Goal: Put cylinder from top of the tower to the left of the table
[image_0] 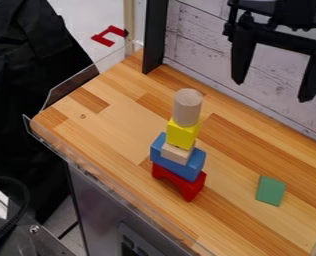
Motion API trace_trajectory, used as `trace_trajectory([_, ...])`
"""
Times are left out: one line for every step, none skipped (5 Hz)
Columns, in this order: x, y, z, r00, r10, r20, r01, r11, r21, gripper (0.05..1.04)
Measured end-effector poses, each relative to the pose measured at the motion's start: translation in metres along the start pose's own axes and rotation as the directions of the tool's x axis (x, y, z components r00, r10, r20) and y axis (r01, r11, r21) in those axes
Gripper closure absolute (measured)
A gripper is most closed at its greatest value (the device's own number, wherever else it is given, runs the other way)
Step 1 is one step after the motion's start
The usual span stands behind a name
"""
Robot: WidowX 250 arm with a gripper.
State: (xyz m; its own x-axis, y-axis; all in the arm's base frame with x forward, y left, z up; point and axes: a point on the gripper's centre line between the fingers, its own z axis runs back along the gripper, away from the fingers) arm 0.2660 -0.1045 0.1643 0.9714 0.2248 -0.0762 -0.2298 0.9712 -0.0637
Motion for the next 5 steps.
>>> trace_trajectory([-0.001,0.001,-0.01,1.0,0.001,-0.031,0.0,1.0,0.019,0.084])
trace_trajectory([0.003,0.012,-0.011,0.999,0.024,-0.038,-0.023,0.999,0.026,0.084])
trace_trajectory([0.007,0.022,-0.01,0.998,0.044,-0.039,-0.043,0.999,0.032,0.084])
trace_trajectory([0.009,0.032,-0.009,0.997,0.052,-0.05,-0.049,0.998,0.042,0.084])
trace_trajectory([0.007,0.045,-0.004,0.997,0.064,-0.041,-0.063,0.998,0.031,0.084])
